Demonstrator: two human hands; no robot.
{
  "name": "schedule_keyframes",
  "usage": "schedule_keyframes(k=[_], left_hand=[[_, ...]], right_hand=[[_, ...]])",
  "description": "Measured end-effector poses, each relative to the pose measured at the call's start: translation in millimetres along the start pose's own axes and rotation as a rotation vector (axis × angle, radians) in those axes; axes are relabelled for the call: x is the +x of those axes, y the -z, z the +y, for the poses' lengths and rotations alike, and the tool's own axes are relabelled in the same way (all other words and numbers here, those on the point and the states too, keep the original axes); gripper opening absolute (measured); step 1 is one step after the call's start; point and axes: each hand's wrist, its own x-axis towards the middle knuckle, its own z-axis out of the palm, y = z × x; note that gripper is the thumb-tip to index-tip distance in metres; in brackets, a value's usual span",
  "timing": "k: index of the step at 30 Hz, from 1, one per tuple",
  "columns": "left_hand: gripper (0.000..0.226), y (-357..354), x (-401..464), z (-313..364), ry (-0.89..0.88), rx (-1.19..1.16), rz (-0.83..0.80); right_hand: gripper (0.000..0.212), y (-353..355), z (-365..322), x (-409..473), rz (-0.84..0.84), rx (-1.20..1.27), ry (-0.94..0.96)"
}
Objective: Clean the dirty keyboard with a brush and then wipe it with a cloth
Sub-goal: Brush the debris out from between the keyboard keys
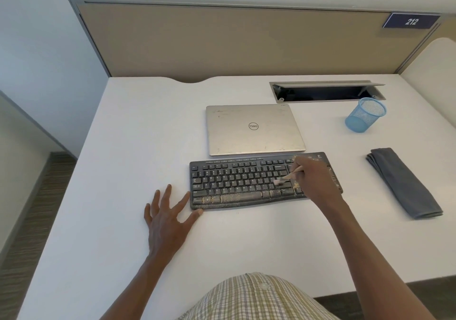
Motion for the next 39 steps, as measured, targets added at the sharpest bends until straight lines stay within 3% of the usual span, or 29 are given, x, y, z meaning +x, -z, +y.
schedule_keyframes(k=[5,11,16,21,27,31,39], left_hand=[[0.074,-0.3,0.3,-0.3,-0.006,0.004,0.010],[0.075,-0.7,-0.9,0.4,0.001,-0.012,0.006],[0.075,-0.5,0.2,-0.7,-0.001,-0.003,0.007],[0.074,-0.4,-0.1,-1.0,-0.004,-0.004,0.002],[0.075,0.0,-0.4,-0.7,-0.005,-0.011,0.005],[0.074,-0.5,0.0,-1.0,-0.005,-0.012,0.007],[0.074,0.4,0.2,0.0,-0.003,-0.014,0.002]], right_hand=[[0.008,4.9,1.2,-3.6,0.060,-0.237,-0.109],[0.006,-1.1,-24.4,-3.1,0.219,0.035,-0.149],[0.004,-17.8,-16.6,-8.1,0.117,0.041,-0.148],[0.003,-17.3,-16.1,-2.4,0.166,0.060,-0.139],[0.006,-10.2,-15.5,1.9,0.096,0.002,-0.103],[0.022,-9.7,-15.9,0.8,0.064,0.068,-0.031],[0.023,10.2,15.3,-4.4,0.055,-0.161,-0.085]])
